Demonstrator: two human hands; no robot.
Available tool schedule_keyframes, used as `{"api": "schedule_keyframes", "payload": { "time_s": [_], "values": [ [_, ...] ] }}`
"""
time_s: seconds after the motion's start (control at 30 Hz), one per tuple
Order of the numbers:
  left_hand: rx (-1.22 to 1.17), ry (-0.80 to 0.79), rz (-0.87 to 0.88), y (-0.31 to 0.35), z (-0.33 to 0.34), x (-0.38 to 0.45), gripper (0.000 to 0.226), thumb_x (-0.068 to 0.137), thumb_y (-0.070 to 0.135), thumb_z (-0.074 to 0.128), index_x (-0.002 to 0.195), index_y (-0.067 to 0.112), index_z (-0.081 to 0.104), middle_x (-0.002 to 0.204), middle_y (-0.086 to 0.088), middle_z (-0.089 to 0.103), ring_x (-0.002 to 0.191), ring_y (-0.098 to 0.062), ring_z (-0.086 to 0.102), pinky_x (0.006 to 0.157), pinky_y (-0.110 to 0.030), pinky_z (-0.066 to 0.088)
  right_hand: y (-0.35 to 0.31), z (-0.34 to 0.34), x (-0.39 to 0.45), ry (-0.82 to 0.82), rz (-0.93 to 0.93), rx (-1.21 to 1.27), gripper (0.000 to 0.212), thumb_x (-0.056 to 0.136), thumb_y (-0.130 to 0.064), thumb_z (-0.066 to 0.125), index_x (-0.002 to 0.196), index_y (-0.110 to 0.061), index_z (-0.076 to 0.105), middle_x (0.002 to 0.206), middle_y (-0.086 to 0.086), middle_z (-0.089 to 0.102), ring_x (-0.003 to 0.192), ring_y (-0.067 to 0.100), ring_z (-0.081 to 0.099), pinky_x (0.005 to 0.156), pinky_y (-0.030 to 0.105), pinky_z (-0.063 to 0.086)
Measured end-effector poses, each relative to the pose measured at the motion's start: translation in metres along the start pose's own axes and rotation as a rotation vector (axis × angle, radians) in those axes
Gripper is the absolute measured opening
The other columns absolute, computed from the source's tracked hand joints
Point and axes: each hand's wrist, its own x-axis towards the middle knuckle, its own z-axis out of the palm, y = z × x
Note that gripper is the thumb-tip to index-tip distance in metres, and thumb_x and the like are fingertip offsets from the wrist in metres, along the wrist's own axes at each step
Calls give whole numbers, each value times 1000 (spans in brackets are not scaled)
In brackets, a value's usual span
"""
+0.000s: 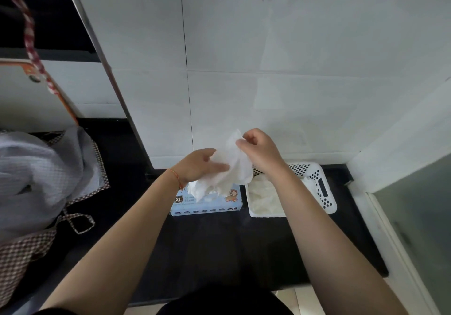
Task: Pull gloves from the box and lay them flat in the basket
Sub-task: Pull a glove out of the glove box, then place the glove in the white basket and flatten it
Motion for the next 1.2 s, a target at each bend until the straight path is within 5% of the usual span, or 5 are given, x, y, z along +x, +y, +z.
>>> {"api": "schedule_keyframes", "payload": {
  "time_s": [0.27, 0.5, 0.87, 1.07, 1.2],
  "values": [
    [15, -171, -72, -3, 11, 5, 26, 84, 34, 75, 92, 8, 75, 89, -11, 74, 81, -20, 69, 84, -36, 56, 11, -32, -6, -244, 148, -14, 15, 84, -5, 65, 95, -12, 71, 86, 1, 69, 77, 15, 66, 65, 26, 51],
    [103, -182, -131, -11, 33, 19, 24, 87, 37, 71, 90, 14, 75, 85, -2, 76, 79, -18, 71, 81, -33, 56, 37, -52, -2, 53, 126, -7, 8, 90, -14, 64, 95, -10, 70, 85, 2, 67, 76, 14, 60, 70, 27, 46],
    [276, -90, -174, -19, 67, 62, 29, 86, 35, 69, 77, 8, 63, 71, 1, 56, 66, -14, 49, 66, -27, 39, 97, -81, -2, 96, 320, 2, 22, 93, -24, 59, 115, -22, 60, 103, -4, 60, 77, 7, 57, 56, 21, 42],
    [665, -143, -163, -19, 102, 97, 19, 88, 25, 63, 96, 8, 66, 91, -5, 61, 91, -24, 59, 67, -28, 42, 141, -93, -3, -33, 360, -32, 24, 90, -4, 55, 105, -21, 51, 103, 15, 61, 80, 22, 58, 65, 31, 54],
    [847, -131, -175, -7, 128, 125, 37, 93, 30, 59, 124, 12, 61, 126, -7, 58, 116, -28, 54, 92, -33, 44, 172, -111, 4, -70, 334, -52, 23, 90, -2, 56, 88, -20, 69, 96, -1, 65, 89, 14, 60, 71, 26, 53]
  ]
}}
